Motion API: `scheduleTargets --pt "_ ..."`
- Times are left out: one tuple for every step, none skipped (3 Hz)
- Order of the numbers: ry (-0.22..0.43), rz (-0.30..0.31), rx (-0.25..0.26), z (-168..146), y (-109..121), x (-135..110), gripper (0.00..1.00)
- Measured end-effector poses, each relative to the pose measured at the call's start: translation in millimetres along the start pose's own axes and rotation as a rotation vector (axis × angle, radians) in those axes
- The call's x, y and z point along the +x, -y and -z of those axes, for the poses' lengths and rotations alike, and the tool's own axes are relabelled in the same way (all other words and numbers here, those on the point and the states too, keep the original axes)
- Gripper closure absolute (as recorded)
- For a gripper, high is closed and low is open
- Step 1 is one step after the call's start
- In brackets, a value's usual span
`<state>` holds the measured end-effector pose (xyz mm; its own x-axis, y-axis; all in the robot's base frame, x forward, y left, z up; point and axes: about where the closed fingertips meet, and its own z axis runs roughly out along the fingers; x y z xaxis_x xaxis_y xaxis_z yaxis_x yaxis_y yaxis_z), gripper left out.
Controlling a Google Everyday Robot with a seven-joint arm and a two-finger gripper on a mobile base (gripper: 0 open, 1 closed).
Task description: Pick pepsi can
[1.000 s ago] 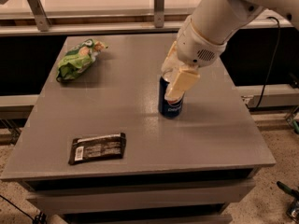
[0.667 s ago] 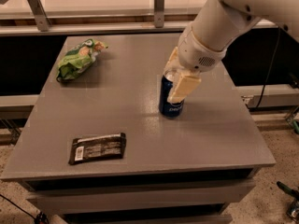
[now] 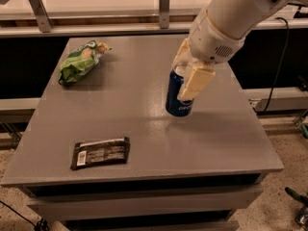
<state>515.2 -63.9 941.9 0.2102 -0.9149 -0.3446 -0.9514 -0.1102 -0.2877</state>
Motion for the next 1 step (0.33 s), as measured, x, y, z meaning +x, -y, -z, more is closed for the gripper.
scheduleTargets --pt "0.030 0.059 0.021 55.3 -5.0 -28.4 1.00"
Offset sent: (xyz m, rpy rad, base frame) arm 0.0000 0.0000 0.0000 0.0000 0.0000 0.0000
